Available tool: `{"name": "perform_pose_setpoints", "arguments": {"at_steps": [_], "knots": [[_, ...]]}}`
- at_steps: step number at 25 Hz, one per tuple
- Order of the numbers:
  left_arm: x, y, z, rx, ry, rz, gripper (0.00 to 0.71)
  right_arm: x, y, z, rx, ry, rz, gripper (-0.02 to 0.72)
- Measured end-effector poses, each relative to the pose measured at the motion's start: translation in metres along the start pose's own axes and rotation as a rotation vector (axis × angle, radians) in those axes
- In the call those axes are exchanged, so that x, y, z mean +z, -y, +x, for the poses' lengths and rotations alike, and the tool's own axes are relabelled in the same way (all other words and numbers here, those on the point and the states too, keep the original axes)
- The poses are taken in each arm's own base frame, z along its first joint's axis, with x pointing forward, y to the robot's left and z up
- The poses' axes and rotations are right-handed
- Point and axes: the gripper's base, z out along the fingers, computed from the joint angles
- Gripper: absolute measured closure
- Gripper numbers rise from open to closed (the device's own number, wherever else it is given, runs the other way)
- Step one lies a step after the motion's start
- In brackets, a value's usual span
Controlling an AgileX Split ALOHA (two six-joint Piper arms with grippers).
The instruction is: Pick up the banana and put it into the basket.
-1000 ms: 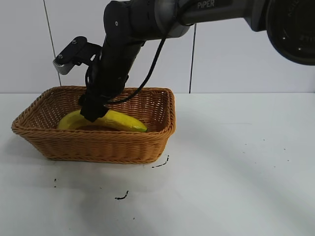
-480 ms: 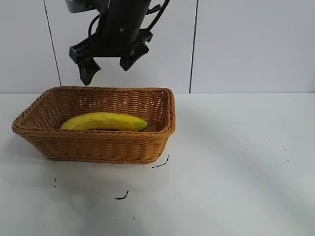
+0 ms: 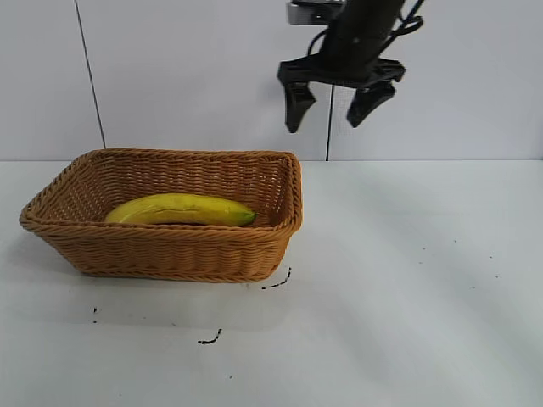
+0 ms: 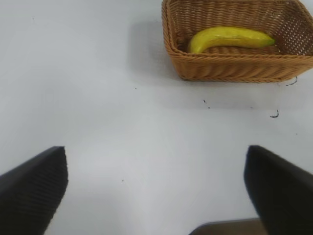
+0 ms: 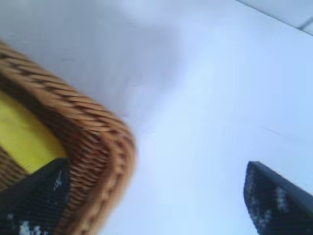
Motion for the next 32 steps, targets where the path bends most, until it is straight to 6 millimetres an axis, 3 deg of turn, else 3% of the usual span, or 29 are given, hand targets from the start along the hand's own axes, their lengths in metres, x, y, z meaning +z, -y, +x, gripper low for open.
{"name": "perform_pose_setpoints", "arguments": {"at_steps": [3,6,15,18,25,32], "knots": [[0.0,0.0,0.0,0.0,0.0,0.0,0.015,-0.002,0.025,0.004,0.046,-0.029,0.019,0.014],[0.0,0.0,0.0,0.0,0.0,0.0,0.015,-0.003,0.038,0.009,0.071,-0.068,0.024,0.014],[0.0,0.0,0.0,0.0,0.0,0.0,0.015,-0.013,0.038,0.018,0.099,-0.096,0.028,0.014],[0.0,0.0,0.0,0.0,0.0,0.0,0.015,-0.035,0.034,0.034,0.102,-0.121,0.027,0.014],[0.0,0.0,0.0,0.0,0.0,0.0,0.015,-0.116,0.018,0.104,0.097,-0.148,0.024,0.014],[0.0,0.0,0.0,0.0,0.0,0.0,0.015,-0.183,0.001,0.191,0.077,-0.104,0.027,0.014]]}}
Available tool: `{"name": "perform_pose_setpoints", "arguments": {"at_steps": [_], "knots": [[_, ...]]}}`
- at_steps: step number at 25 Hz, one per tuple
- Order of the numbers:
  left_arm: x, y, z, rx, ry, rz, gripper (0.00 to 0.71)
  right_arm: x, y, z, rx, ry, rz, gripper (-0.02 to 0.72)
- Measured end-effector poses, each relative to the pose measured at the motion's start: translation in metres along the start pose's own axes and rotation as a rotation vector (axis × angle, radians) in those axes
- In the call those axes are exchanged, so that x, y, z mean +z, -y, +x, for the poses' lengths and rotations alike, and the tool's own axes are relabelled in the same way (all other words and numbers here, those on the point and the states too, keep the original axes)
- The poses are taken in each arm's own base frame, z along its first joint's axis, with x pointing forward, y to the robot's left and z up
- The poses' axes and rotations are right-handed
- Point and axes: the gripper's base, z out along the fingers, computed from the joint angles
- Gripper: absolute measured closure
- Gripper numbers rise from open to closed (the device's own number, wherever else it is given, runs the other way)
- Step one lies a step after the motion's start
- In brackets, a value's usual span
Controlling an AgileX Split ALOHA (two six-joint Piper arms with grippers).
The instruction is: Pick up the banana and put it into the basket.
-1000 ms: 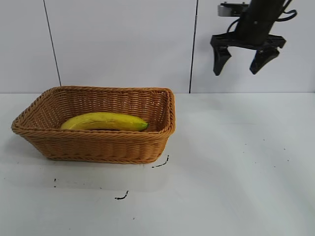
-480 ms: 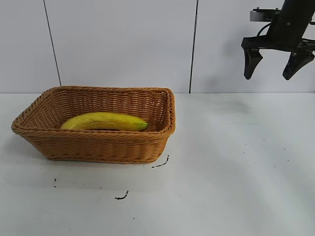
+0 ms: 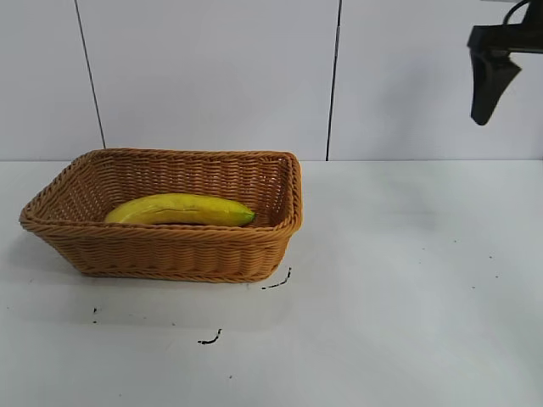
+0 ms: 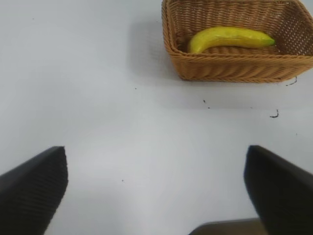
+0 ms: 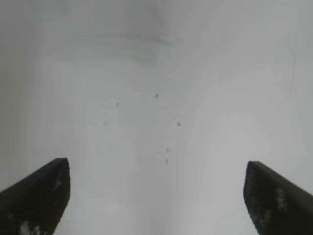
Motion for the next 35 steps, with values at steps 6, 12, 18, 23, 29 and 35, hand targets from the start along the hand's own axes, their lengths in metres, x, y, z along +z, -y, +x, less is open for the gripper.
{"name": "perform_pose_setpoints", "arguments": {"at_steps": [6,12,18,23,29,35], "knots": [[0.0,0.0,0.0,0.0,0.0,0.0,0.015,-0.02,-0.005,0.084,-0.027,0.07,0.004,0.014],[0.0,0.0,0.0,0.0,0.0,0.0,0.015,-0.015,-0.008,0.154,-0.034,0.269,0.019,0.014],[0.0,0.0,0.0,0.0,0.0,0.0,0.015,-0.005,-0.009,0.211,-0.044,0.444,0.033,0.014],[0.0,0.0,0.0,0.0,0.0,0.0,0.015,-0.021,-0.011,0.235,-0.057,0.641,0.049,0.014],[0.0,0.0,0.0,0.0,0.0,0.0,0.015,-0.029,-0.012,0.257,-0.065,0.789,0.058,0.014],[0.0,0.0,0.0,0.0,0.0,0.0,0.015,-0.032,-0.013,0.269,-0.07,0.868,0.062,0.014]]}}
